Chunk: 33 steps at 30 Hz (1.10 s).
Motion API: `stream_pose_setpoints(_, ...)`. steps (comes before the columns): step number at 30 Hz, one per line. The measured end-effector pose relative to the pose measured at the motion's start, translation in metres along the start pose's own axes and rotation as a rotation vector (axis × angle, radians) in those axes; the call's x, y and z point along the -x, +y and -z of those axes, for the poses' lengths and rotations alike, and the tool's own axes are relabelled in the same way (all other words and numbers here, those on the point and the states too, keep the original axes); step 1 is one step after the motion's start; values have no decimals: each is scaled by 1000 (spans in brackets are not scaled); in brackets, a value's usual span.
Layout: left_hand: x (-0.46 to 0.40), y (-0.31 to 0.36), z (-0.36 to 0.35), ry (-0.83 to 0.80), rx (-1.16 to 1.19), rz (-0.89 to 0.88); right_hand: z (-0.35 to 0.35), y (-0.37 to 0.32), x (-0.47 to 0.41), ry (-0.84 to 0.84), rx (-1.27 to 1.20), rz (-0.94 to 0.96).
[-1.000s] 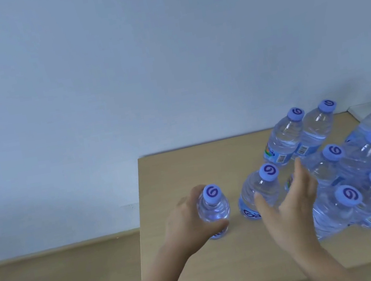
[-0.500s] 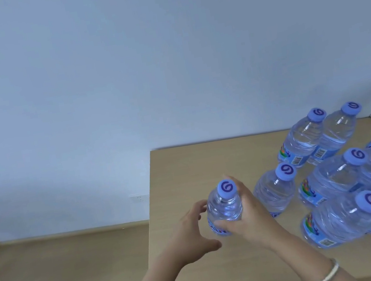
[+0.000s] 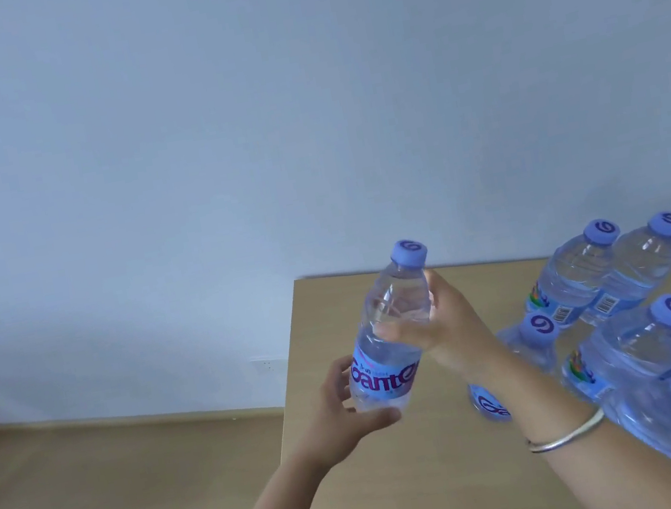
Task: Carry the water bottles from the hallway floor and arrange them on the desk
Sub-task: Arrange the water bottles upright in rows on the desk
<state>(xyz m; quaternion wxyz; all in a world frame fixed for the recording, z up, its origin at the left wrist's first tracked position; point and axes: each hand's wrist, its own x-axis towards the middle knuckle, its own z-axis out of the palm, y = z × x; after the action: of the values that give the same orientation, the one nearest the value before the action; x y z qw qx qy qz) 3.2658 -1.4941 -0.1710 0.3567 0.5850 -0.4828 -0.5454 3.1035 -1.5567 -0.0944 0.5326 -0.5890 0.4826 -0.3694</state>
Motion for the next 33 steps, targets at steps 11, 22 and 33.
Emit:
stream_pose_setpoints(11,5,43,9,349,151,-95,-6,-63,-41,28,71,90)
stream_pose_setpoints(22,17,66,14,109,160,-197,-1,-90,-48,-43,101,240)
stream_pose_setpoints(33,-2,55,34,85,31,-156,-13,-87,-57,-52,208,205)
